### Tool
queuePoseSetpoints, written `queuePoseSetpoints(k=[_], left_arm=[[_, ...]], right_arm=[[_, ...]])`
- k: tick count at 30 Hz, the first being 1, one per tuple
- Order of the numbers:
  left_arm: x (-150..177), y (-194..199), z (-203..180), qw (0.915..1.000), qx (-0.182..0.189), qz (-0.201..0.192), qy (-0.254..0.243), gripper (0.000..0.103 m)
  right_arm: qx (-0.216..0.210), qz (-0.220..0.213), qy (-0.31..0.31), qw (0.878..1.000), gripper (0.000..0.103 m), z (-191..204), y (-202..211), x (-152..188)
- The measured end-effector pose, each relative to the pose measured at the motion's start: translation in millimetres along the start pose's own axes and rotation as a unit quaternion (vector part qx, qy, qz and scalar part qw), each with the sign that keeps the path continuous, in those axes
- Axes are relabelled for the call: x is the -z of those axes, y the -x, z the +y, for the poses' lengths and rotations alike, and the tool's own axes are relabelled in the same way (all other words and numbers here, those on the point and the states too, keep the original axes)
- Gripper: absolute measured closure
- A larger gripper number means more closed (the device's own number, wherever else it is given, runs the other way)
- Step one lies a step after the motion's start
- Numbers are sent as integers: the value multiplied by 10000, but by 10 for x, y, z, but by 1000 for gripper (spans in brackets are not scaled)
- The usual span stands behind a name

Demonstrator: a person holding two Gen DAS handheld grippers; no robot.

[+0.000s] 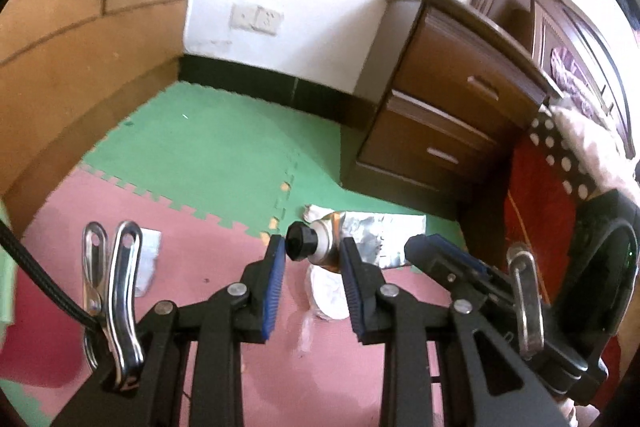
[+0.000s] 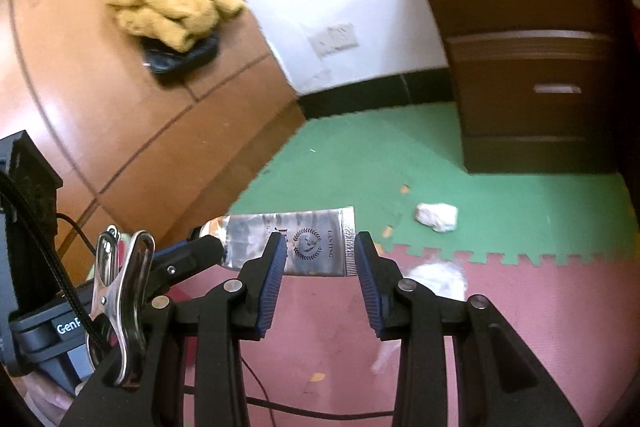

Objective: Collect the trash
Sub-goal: 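Close the right tool on the silver tube and lift it, then carry the silver tube in the right tool over the red bucket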

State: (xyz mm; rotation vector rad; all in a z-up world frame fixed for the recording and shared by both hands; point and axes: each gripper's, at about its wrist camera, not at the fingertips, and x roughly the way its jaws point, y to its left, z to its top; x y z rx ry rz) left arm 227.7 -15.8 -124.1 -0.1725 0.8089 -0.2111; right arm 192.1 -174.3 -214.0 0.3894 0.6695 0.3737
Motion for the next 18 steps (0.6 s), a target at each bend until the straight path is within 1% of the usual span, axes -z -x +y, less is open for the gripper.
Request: queuePoseSetpoints(k=[6,10,13,15,18], left_arm=[[-10,578,109,9991,-249,-347,45,74],[32,937,235,9974,-462,-522,152,74],[89,1210,376,9954,-649,-653,267,74],[138,1397,481,9935,-780,-751,349,74],[196,1617,654,9898,-1066,-834,451,74]], right_arm=[[-312,-197,324,9988,66,485,262,-66],[-509,-242,526,9970,66,801,376,-55],[-665,-253,705,9950,67,1058,412,-47],[-744,-274,829,9934,71,1216,419,-41],[-963,-261,1039,9896,71,1503,399,-17]])
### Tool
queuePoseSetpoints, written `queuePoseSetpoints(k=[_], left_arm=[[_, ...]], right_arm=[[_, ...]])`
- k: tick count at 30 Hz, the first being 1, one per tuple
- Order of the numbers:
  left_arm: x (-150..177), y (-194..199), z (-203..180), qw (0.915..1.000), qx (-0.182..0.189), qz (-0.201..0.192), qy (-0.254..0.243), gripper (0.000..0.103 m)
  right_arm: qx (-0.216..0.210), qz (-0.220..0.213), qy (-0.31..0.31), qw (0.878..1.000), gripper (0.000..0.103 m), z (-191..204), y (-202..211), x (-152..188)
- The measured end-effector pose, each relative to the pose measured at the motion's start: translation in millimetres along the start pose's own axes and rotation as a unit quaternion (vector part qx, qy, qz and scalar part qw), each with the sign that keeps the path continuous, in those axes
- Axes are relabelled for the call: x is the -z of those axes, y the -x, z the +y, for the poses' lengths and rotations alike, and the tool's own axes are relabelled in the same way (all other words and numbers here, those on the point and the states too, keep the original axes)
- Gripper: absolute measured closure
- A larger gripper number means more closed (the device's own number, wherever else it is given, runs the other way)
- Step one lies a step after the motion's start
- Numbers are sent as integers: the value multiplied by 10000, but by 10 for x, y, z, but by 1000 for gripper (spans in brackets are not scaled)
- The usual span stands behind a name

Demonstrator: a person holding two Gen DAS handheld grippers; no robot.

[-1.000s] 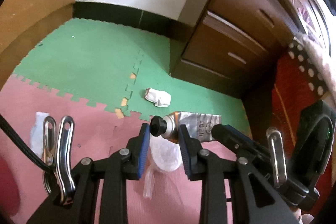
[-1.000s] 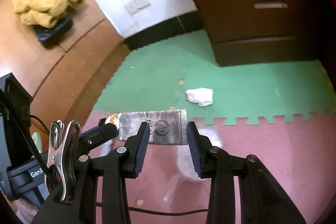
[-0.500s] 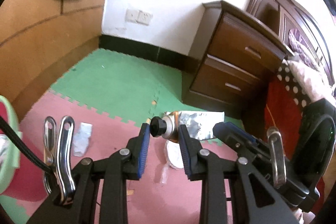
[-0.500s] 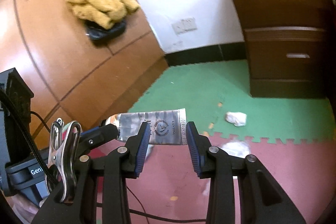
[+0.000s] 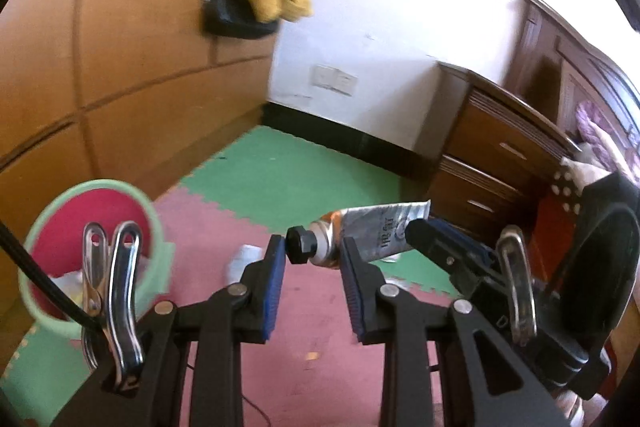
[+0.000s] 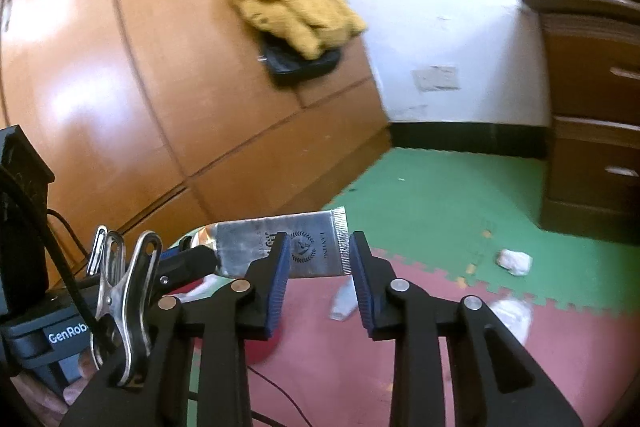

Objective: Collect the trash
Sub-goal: 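Carry the silver tube in the right tool over the red bucket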

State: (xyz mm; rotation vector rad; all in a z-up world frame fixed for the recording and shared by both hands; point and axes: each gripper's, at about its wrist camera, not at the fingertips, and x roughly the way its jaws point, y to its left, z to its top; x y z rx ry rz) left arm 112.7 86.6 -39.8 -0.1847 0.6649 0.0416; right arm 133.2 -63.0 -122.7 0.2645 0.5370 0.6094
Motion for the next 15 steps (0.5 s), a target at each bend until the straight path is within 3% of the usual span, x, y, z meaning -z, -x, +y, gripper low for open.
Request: queuePoseSetpoints(k=[7,15], left_arm=[[104,258,681,9964,-675,-98,501,74],[334,212,1444,9843,-1253,85,1244,74]], right_arm=[[-561,306,558,9964,71,686,-411,53],[-1011,755,1079,9861,71,1269,-1065,286]])
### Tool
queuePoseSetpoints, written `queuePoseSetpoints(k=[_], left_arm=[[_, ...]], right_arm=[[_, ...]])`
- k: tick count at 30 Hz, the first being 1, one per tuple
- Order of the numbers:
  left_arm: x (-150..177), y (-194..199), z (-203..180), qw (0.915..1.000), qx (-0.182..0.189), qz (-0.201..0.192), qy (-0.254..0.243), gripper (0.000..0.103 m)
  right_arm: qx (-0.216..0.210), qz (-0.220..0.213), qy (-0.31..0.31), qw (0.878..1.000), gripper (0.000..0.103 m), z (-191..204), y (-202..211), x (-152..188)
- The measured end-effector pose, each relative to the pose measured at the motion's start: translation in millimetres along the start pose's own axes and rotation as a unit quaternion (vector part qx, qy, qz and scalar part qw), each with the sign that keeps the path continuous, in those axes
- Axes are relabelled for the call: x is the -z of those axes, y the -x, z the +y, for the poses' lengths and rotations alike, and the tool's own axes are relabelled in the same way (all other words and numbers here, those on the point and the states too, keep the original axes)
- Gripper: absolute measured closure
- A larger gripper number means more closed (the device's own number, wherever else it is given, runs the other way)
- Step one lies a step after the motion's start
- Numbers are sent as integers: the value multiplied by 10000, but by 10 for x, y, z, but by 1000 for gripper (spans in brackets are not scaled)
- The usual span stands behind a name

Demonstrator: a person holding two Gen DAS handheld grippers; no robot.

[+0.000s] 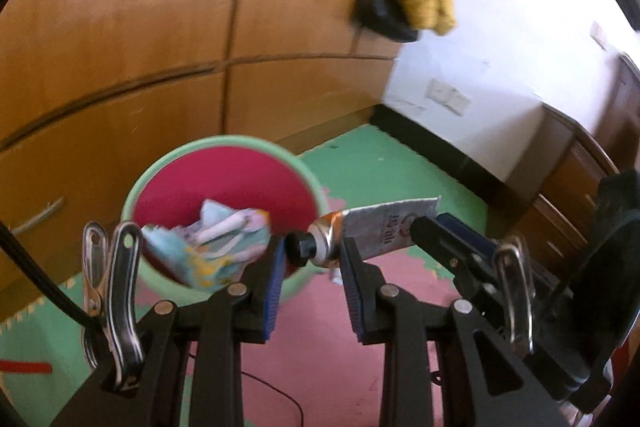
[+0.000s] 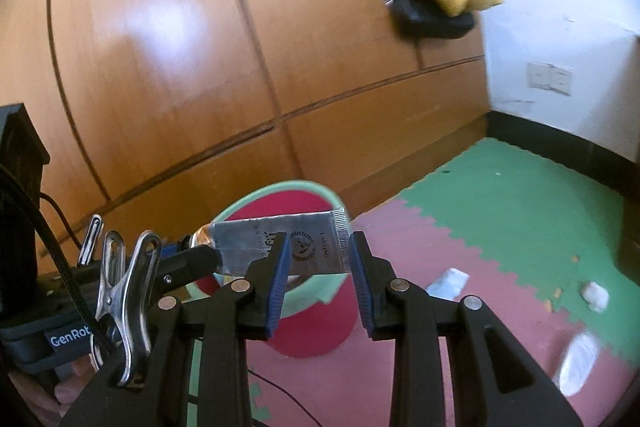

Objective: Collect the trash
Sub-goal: 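Carry the silver tube in the right tool over the red bucket, then open the right tool to drop the silver tube into the bucket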

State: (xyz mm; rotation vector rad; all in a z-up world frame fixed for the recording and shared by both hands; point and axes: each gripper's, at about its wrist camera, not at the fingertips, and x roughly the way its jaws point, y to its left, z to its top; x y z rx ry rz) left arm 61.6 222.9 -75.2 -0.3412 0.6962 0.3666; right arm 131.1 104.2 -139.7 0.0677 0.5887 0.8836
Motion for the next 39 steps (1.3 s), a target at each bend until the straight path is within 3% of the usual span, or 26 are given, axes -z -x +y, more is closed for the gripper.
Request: queuePoseSetpoints(k=[15,18,22,27,39], left_arm=[[99,-606,636,9954,-526,455,653,74],[119,-668,669,9948,-537,558,666,80],[142,-717,705,9937,-579,623,732,80],[133,-728,667,9931,-706,657,670,69],[76,-600,514,9942,-760,553,525,66]], right_arm=[[-138,866,386,9954,71,258,-955,196],[-246,1017,418,9936,71,295,-1067,221],[-299,1088,425,9927,71,345,-1100,249],[-277,1089,369,9930,70,312,-1064,246],[-252,865,260,9956,57,260,-810,190]])
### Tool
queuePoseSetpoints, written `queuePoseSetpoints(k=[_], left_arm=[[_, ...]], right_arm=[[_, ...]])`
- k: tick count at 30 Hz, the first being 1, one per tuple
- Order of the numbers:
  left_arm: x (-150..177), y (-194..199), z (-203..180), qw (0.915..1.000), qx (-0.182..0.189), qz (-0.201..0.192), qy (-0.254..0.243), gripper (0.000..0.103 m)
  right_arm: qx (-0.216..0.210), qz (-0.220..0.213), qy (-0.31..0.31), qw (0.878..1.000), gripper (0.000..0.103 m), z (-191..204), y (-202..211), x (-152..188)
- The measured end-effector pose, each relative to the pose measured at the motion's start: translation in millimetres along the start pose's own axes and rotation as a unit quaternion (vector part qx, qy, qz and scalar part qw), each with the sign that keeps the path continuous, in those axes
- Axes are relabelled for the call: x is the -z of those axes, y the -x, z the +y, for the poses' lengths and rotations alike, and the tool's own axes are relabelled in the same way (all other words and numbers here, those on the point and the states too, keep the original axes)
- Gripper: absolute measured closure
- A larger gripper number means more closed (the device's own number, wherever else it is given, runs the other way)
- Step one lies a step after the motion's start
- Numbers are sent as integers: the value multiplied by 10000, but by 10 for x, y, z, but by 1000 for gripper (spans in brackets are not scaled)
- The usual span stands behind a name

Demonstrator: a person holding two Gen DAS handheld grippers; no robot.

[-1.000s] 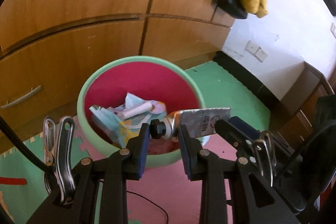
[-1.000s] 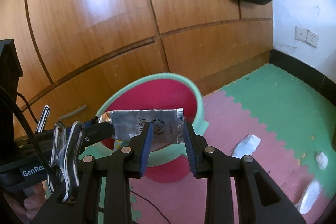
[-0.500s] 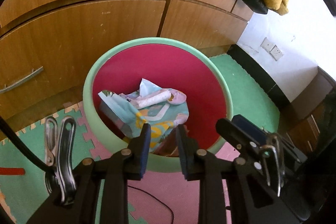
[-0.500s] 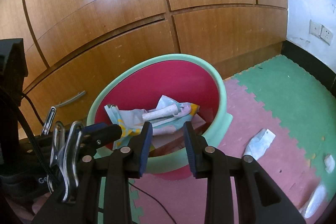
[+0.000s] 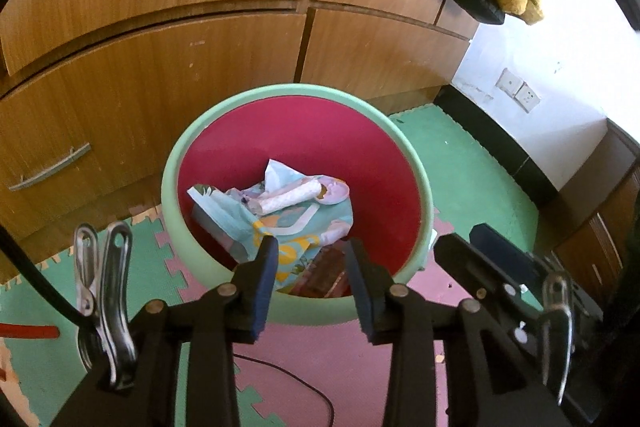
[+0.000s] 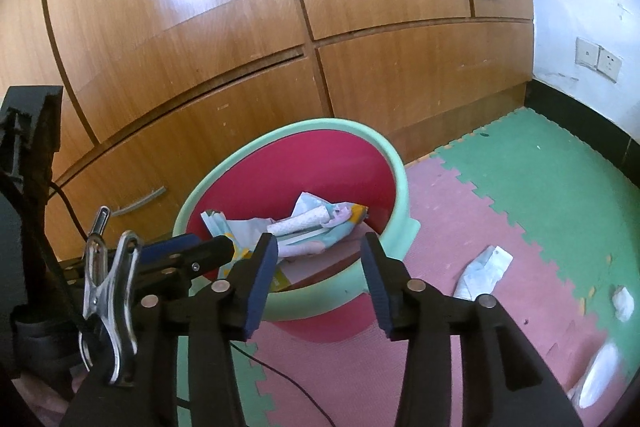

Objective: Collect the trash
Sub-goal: 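Open the right tool to drop the silver tube into the bucket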

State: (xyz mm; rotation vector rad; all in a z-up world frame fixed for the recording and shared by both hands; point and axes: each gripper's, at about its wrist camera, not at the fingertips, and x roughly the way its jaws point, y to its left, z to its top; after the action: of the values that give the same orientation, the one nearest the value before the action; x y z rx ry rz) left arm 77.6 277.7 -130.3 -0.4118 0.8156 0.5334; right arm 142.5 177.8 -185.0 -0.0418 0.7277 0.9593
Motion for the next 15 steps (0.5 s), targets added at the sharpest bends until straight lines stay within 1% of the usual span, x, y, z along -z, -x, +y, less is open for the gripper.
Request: queuePoseSetpoints(k=[4,8,12,15], left_arm=[[-12,66,-76,10000,54,-21,-42,66],[-4,119,-179,9998,113,-12,-175,66],[25,177,-295,9994,188,27,-290,63],[53,222,-389,9989,237,13,-400,62]], right_arm=[[5,-94,-32,10000,57,-8,121,13],[2,-204,-201,9996,57,-55,265,35],[38,-315,-341,9989,56,-105,415,63],[92,-394,-422,9983,55,-145,534,97]])
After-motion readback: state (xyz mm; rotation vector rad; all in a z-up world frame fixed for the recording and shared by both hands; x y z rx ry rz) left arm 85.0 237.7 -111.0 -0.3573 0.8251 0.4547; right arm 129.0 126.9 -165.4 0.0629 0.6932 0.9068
